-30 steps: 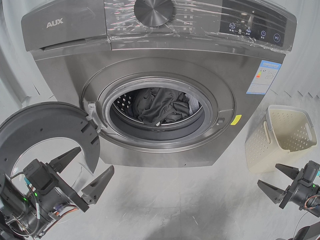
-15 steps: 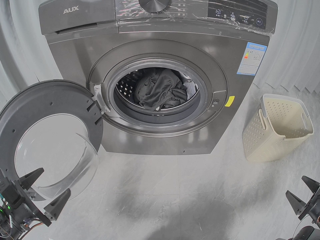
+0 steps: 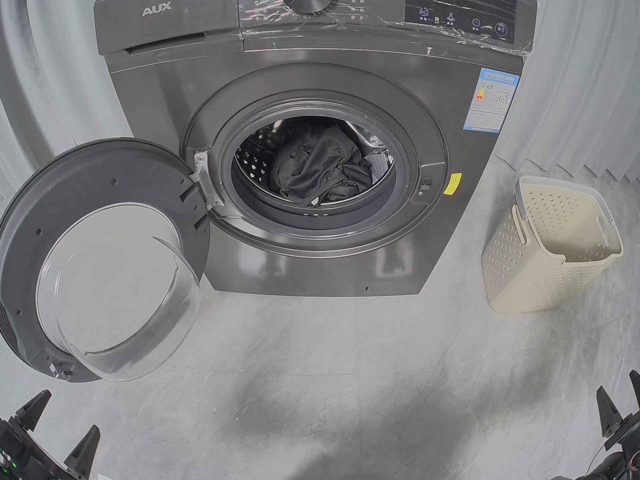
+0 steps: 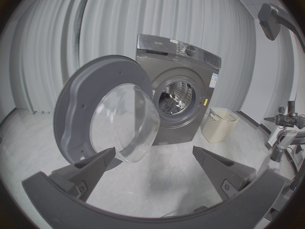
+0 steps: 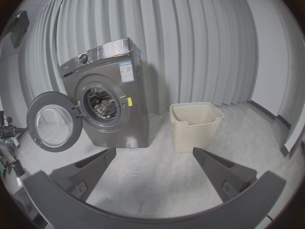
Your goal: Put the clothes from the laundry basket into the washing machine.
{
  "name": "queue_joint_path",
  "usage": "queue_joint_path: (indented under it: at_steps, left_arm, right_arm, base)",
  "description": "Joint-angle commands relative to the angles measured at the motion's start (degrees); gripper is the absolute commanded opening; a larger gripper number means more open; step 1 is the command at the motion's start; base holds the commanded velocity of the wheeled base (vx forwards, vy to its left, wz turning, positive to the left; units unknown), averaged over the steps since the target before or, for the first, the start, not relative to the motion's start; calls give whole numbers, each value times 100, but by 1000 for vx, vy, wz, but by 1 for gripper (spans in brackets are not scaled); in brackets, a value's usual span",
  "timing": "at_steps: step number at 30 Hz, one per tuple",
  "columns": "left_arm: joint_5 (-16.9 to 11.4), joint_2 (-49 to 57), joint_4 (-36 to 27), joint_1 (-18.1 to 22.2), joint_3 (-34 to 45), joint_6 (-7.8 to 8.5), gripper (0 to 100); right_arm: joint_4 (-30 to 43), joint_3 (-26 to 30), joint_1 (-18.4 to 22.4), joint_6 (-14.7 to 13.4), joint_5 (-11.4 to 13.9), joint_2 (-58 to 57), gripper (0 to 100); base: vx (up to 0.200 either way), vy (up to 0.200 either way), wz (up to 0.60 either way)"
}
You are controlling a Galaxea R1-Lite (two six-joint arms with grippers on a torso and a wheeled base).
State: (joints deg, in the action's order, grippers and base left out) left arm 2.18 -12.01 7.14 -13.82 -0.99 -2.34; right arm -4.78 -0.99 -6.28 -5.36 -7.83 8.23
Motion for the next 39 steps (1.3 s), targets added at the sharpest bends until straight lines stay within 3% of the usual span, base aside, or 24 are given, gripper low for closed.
queue_joint_path:
  at_steps: [1, 3, 7, 9, 10, 12, 15, 18, 20, 25, 39]
  left_arm:
    - [37, 682, -257, 662, 99, 41, 100]
    - [133, 682, -284, 679, 99, 102, 100]
    - [740, 682, -240, 881, 90, 137, 100]
    - [599, 849, -292, 1295, 99, 102, 100]
    - [239, 1095, -310, 1453, 99, 76, 100]
    - [-332, 1192, -319, 1400, 99, 208, 100]
    - [-60, 1174, -407, 1391, 99, 173, 100]
    - [204, 1174, -451, 1391, 99, 14, 100]
    - [151, 1174, -486, 1400, 99, -82, 100]
    - [81, 1174, -574, 1391, 99, -56, 100]
    - [81, 1174, -583, 1382, 99, -65, 100]
  right_arm:
    - [416, 99, 672, 282, 774, -823, 100]
    - [434, 99, 654, 282, 756, -814, 100]
    - [443, 99, 663, 273, 756, -796, 100]
    - [434, 99, 672, 282, 756, -796, 100]
    - [443, 99, 672, 290, 756, -796, 100]
    - [487, 90, 654, 369, 774, -788, 100]
    - [487, 90, 654, 431, 818, -796, 100]
    - [478, 99, 663, 448, 818, -796, 100]
    - [478, 99, 654, 448, 818, -805, 100]
    - [478, 99, 654, 448, 818, -805, 100]
    - [478, 99, 654, 448, 818, -805, 100]
  base:
    - [0, 0, 0]
    - [0, 0, 0]
    - [0, 0, 0]
    - [0, 0, 0]
    - [0, 0, 0]
    - [0, 0, 0]
    - [0, 0, 0]
    - [0, 0, 0]
    - [0, 0, 0]
    - [0, 0, 0]
    - [0, 200, 0]
